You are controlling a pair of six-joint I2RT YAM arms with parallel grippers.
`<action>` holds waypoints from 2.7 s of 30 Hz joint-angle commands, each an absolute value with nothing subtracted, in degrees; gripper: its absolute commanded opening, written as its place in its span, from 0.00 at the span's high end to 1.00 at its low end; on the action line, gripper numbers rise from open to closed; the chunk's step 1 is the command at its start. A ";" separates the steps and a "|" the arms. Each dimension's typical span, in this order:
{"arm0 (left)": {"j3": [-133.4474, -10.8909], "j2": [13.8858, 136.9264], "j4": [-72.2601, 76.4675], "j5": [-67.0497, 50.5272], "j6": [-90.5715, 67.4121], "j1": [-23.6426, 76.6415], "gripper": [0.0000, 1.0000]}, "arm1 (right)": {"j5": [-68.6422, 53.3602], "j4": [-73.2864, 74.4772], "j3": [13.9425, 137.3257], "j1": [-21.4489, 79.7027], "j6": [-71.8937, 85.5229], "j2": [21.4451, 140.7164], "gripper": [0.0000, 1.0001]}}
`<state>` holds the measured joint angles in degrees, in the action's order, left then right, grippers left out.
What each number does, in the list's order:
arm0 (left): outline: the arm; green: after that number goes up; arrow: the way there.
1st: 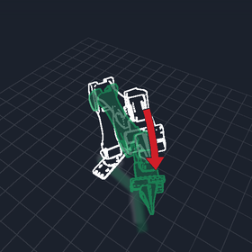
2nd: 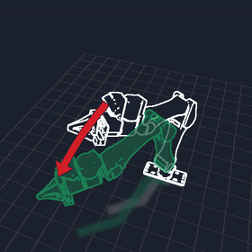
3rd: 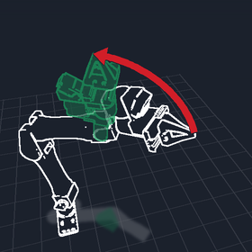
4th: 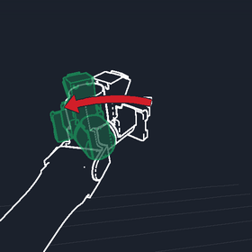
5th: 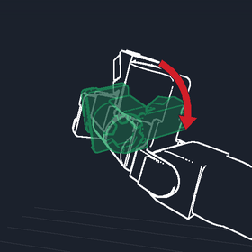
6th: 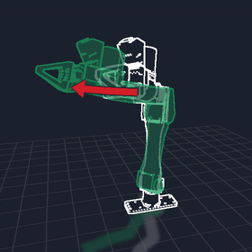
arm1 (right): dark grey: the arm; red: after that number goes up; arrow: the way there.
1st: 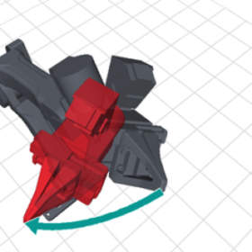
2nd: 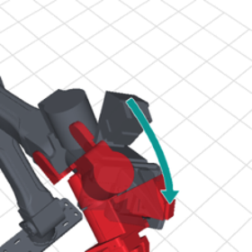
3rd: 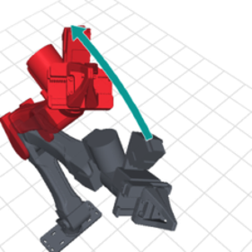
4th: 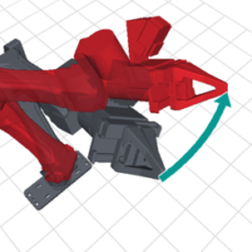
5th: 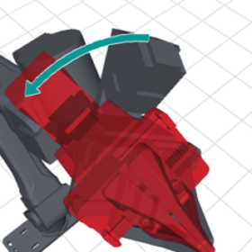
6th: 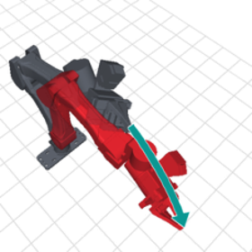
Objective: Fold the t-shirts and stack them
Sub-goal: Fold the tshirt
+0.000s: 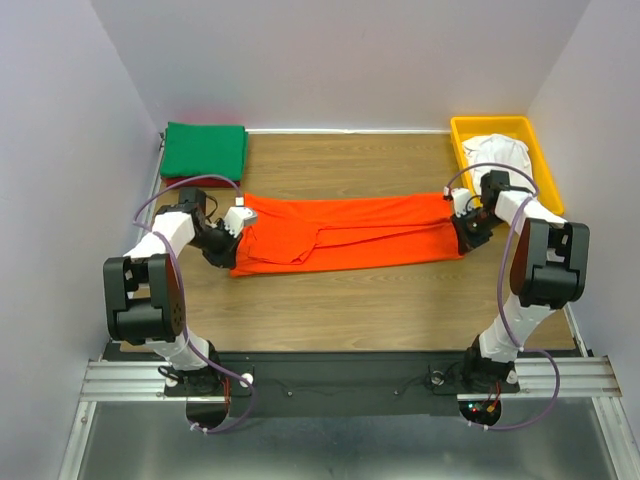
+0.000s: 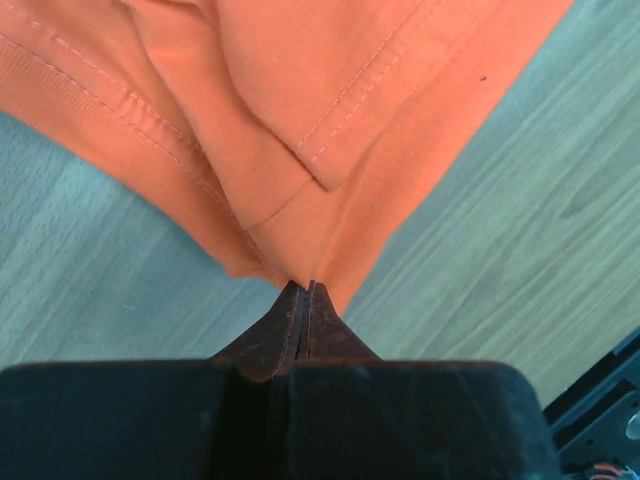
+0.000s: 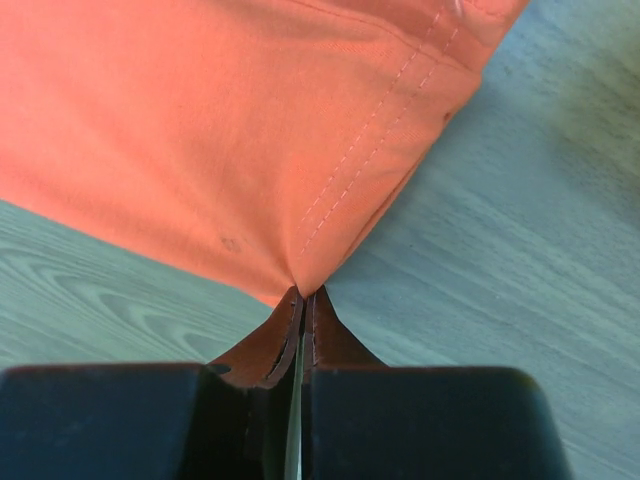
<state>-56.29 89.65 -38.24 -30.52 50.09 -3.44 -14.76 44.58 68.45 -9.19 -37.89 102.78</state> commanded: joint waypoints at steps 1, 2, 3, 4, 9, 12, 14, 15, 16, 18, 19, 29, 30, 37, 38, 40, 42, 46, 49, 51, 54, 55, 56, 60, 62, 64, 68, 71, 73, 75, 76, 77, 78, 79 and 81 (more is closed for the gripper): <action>-59.14 87.45 -44.47 -30.76 52.82 -3.60 0.99 | -12.30 44.21 67.85 -9.49 -41.31 100.81 0.99; -59.41 87.63 -45.08 -30.94 54.13 -3.34 0.96 | -12.57 44.21 67.76 -9.49 -41.31 100.90 0.99; -59.76 88.06 -46.39 -30.94 54.75 -3.25 0.93 | -12.92 44.47 67.59 -9.49 -41.31 101.25 0.99; -60.20 88.68 -47.10 -31.02 55.45 -3.25 0.91 | -13.27 44.73 67.50 -9.49 -41.48 101.25 0.95; -62.74 87.11 -50.18 -30.58 58.10 -3.34 0.55 | -14.24 50.18 69.87 -9.49 -43.15 99.42 0.52; -65.73 85.78 -50.28 -31.99 56.52 -2.82 0.49 | -16.07 51.15 71.62 -9.49 -43.16 96.26 0.50; -67.05 85.78 -49.57 -32.34 54.76 -1.94 0.49 | -17.48 51.59 73.12 -9.49 -42.72 95.45 0.51; -67.67 86.04 -48.44 -32.87 54.15 -0.98 0.48 | -18.80 51.68 74.08 -9.49 -42.11 95.45 0.51; -68.55 86.65 -47.38 -32.96 51.88 -0.36 0.48 | -19.50 51.59 75.83 -9.49 -41.93 95.88 0.51; -69.69 87.62 -43.36 -32.70 49.32 1.74 0.48 | -21.43 51.59 77.69 -9.49 -42.27 96.59 0.51; -70.05 89.02 -42.20 -32.70 48.18 2.28 0.48 | -22.05 51.59 79.35 -9.49 -42.45 97.20 0.52; -76.99 100.45 -35.95 -31.20 43.86 9.58 0.48 | -25.49 50.36 87.36 -9.23 -44.82 106.69 0.52; -77.34 101.15 -35.34 -31.03 43.77 10.10 0.48 | -25.58 50.19 87.80 -9.14 -45.43 107.05 0.51; -78.75 105.82 -34.72 -28.92 44.21 11.69 0.48 | -25.14 49.22 87.89 -7.38 -47.72 108.81 0.49; -78.58 106.17 -34.72 -28.92 44.38 11.69 0.48 | -25.14 49.13 87.46 -6.95 -48.16 108.98 0.48; -78.05 106.78 -34.54 -28.83 44.38 11.78 0.49 | -24.61 48.87 86.84 -6.42 -48.51 109.33 0.48; -77.70 107.14 -34.45 -28.74 44.30 11.87 0.52 | -24.08 48.34 86.13 -5.98 -48.52 109.95 0.48; -77.61 107.49 -34.37 -29.00 44.12 12.13 0.61 | -22.51 47.11 85.69 -5.80 -48.25 111.27 0.48; -77.78 107.67 -34.19 -28.92 43.86 12.39 0.64 | -20.93 46.15 85.26 -5.80 -48.34 111.80 0.48; -78.05 107.67 -34.28 -28.92 43.86 12.57 0.67 | -20.48 45.62 84.64 -5.80 -48.34 111.80 0.49; -78.57 107.58 -34.89 -29.18 44.03 12.66 0.78 | -19.34 45.27 84.29 -5.80 -48.25 111.97 0.50; -79.01 107.40 -35.68 -29.53 44.29 12.74 0.85 | -18.73 45.18 84.03 -5.80 -48.25 112.15 0.51; -79.19 107.23 -36.03 -29.71 44.30 12.74 0.88 | -18.46 45.00 83.85 -5.80 -48.34 112.32 0.51; -79.89 105.74 -37.88 -30.32 44.65 12.83 1.00 | -17.75 44.56 83.41 -5.80 -48.08 112.59 0.52; -80.51 104.77 -38.49 -30.32 44.74 12.92 1.00 | -17.67 44.39 83.23 -5.80 -47.99 112.50 0.53; -81.12 104.15 -39.28 -30.32 44.65 12.92 1.00 | -17.40 44.30 83.15 -5.80 -47.99 112.41 0.53; -83.84 102.48 -40.42 -29.53 44.21 13.01 1.00 | -16.44 43.95 82.79 -5.80 -47.99 112.06 0.53; -85.69 102.74 -41.04 -29.27 43.86 13.10 1.00 | -15.91 43.77 82.62 -5.80 -47.99 112.24 0.54; -86.92 103.09 -41.31 -29.09 43.68 13.45 1.00 | -15.47 43.68 82.44 -5.80 -47.90 112.41 0.55; -87.62 103.62 -41.75 -28.92 43.86 13.71 1.00 | -15.29 43.51 82.35 -5.80 -47.90 112.50 0.55; -88.15 104.06 -41.84 -28.74 43.86 13.88 1.00 | -15.21 43.51 82.27 -5.80 -47.81 112.50 0.55; -88.33 104.32 -41.75 -28.74 43.86 13.89 1.00 | -15.03 43.33 82.27 -5.80 -47.81 112.50 0.55; -88.42 104.59 -41.66 -28.57 44.03 13.89 1.00 | -14.94 43.42 82.35 -5.80 -47.81 112.50 0.55; -88.59 104.85 -41.49 -28.39 44.03 13.97 1.00 | -14.85 43.33 82.35 -5.80 -47.73 112.50 0.55; -88.77 105.47 -41.14 -28.30 43.86 13.97 1.00 | -14.68 43.24 82.35 -5.80 -47.64 112.59 0.55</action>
<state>-86.24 106.65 -40.01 -28.25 44.03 13.56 -15.42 44.95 81.97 -5.80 -47.79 112.22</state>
